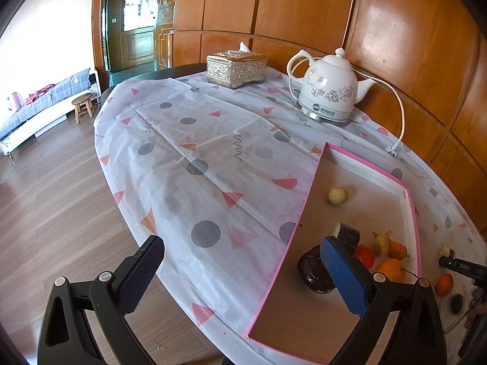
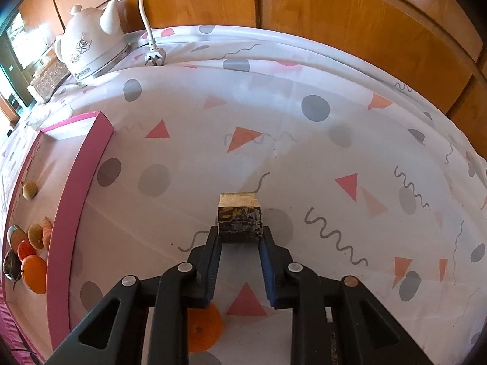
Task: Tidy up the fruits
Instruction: 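Grasp the dark cylinder slice with the right tool, then carry the cylinder slice with the right tool into the tray and release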
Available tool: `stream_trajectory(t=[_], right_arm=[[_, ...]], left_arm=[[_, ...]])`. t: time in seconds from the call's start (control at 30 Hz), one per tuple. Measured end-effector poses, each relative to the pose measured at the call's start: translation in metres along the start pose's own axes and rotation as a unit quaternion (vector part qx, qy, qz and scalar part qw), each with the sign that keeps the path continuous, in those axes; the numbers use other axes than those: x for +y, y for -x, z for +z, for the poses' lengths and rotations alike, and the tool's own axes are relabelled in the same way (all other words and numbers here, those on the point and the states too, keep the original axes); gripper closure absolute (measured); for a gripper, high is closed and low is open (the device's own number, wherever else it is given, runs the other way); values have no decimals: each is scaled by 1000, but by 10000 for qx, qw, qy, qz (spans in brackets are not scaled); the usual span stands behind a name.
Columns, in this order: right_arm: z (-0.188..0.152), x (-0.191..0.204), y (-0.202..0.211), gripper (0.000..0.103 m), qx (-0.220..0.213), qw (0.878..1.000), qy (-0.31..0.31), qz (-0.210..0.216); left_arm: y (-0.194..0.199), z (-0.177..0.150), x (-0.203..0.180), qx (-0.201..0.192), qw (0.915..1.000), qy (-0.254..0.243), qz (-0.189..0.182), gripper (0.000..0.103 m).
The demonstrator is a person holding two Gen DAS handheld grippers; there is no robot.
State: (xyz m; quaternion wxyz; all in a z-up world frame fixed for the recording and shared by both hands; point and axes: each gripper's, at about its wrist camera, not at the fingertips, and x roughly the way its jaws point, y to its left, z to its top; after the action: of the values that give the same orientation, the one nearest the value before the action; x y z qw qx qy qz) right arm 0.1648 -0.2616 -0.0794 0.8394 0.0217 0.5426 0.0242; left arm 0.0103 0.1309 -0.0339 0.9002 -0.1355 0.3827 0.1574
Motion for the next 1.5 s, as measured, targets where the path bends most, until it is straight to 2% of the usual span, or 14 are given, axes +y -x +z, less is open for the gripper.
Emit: stream_trajectory(t=[0.43,0.63,1.1,1.5], right_arm=[[-7,6,34,78,-440,9984,103,326],[-12,21,56,78,-621,9956,224,660],[-30,96,74,78,-638,9831,1014,1388],[-29,137,72,78,-589,9755,1377,1612]], left_arm=[[6,0,-2,-20,10000,-14,-64,0],[7,0,-2,-25,10000,-7,-84,0],[8,3,11,-11,9996,253,-115,0],[3,15,53,-41,9965,805,230,0]])
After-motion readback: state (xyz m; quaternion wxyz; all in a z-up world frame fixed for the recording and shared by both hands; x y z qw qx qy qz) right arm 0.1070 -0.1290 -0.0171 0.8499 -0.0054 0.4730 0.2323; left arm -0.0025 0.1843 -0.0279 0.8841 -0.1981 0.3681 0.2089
